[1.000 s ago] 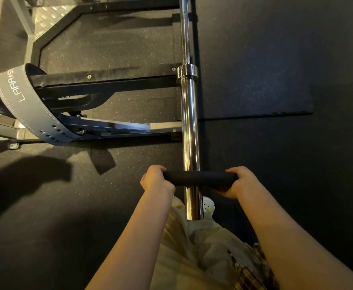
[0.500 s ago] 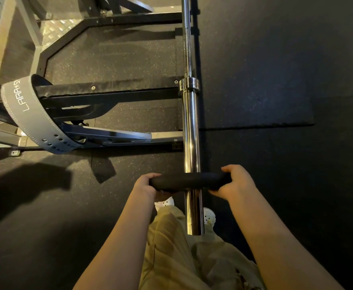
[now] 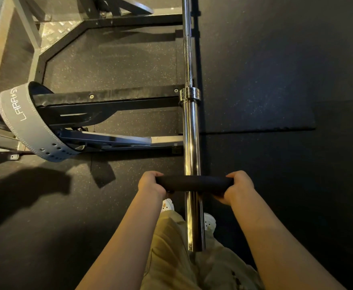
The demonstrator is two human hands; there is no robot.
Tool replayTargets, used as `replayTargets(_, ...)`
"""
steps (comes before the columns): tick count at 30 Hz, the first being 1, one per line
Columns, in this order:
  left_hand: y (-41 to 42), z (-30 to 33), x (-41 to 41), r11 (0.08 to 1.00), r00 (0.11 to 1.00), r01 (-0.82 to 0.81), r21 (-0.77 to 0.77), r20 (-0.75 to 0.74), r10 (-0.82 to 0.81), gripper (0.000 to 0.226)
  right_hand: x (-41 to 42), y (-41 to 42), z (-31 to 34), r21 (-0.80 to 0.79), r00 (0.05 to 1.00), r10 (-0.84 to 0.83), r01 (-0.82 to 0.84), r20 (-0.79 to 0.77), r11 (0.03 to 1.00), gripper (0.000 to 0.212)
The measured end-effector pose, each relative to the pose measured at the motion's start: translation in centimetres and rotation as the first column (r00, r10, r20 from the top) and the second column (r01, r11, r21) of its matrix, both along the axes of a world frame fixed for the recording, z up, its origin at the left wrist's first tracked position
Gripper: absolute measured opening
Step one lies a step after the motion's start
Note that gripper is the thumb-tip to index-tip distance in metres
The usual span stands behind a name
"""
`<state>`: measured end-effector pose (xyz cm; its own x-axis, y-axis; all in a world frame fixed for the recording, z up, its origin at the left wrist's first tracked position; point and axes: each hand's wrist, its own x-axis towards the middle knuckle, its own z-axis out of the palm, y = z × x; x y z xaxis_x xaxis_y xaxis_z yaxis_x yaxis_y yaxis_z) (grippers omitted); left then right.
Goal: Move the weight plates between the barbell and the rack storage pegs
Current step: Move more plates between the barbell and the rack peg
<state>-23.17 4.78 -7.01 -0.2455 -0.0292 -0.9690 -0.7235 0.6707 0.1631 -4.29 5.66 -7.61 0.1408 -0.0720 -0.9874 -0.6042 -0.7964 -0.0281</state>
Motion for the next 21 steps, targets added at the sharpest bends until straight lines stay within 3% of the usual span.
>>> replayTargets(5, 0.6, -0.2, 0.5, 1.0, 0.998, -0.01, 0.001, -0.069, 0.01, 0.012, 0.9, 0.9, -0.5, -0.059, 0.996, 0.078, -0.081, -0.05, 0.995, 0.057)
replayTargets(10, 0.5, -0.1, 0.3, 0.998, 0.998, 0.051, 0.024, -0.04, -0.05, 0.015, 0.4, 1.3, 0.1, -0.1, 0.989, 0.147, -0.147, -0.001, 0.984, 0.048)
replayTargets(15, 0.7, 0.1, -1.1, 0.987, 0.985, 0.161, 0.017, 0.067, -0.161, 0.014, -1.9, 1.1, -0.1, 0.079, 0.98, 0.137, -0.149, 0.145, 0.986, 0.052)
replayTargets(18, 0.8, 0.0, -1.7, 0.988, 0.98, 0.153, 0.006, 0.131, -0.153, 0.026, -2.7, 2.1, 0.6, 0.119, 0.964, 0.042, -0.075, 0.262, 0.99, 0.052)
replayTargets(21, 1.2, -0.4, -1.9, 0.986, 0.978, 0.169, -0.015, 0.126, -0.165, 0.024, -2.9, 2.2, 0.7, 0.124, 0.961, 0.001, -0.037, 0.277, 0.992, 0.052)
